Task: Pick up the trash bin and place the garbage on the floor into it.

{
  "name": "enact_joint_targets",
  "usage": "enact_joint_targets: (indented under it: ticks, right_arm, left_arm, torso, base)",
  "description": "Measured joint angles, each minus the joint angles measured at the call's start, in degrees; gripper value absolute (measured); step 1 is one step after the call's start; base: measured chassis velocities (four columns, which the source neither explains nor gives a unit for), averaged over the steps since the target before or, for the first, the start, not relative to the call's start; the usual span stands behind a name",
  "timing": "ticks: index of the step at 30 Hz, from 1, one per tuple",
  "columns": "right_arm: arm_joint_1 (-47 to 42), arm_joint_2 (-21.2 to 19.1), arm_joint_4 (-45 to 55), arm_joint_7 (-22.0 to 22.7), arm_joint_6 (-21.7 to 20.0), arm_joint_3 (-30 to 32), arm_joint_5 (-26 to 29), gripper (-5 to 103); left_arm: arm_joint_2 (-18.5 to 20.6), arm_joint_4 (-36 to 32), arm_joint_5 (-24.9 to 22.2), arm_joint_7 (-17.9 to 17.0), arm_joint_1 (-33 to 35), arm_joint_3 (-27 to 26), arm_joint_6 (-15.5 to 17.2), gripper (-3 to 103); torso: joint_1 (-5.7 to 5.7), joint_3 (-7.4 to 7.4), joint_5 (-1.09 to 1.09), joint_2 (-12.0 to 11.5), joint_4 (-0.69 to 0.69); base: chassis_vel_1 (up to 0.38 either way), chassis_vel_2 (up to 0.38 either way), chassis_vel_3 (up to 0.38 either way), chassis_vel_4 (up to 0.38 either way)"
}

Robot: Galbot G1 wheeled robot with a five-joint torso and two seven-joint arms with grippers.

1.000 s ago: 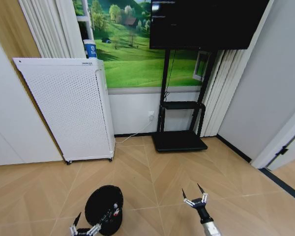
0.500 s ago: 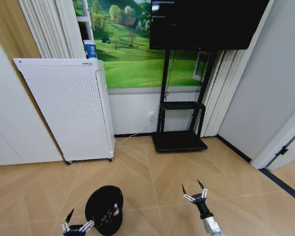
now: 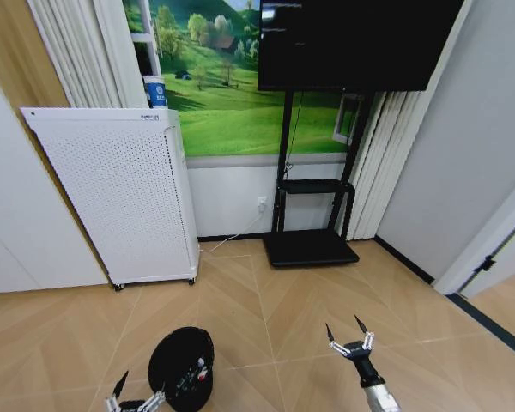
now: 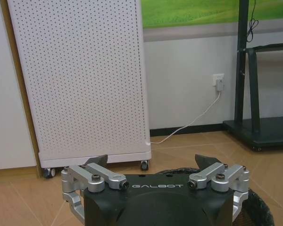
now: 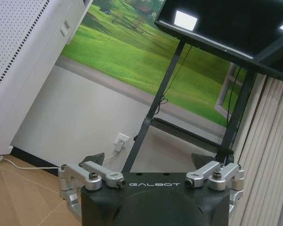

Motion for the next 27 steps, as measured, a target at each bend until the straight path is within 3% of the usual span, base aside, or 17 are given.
enact_joint_targets:
  ticks: [10, 27]
  right_arm:
    - [-3.2, 0.1, 1.7, -0.1, 0.0, 3.4, -1.1, 100]
    - [-3.8, 0.6, 2.4, -0.1, 0.0, 3.9, -2.1, 100]
  left_arm:
    - [-1.4, -1.0, 1.8, 0.3, 2.1, -0.6, -0.8, 100]
    - [-1.5, -1.1, 1.8, 0.4, 2.3, -0.9, -1.3, 100]
  torso:
    - [0.73, 1.75, 0.0, 2.5, 0.0]
    - [2.04, 4.31, -0.01, 6.4, 0.0]
  base:
    - [0.0, 0.0, 0.0, 0.0]
    - [0.0, 0.0, 0.0, 0.0]
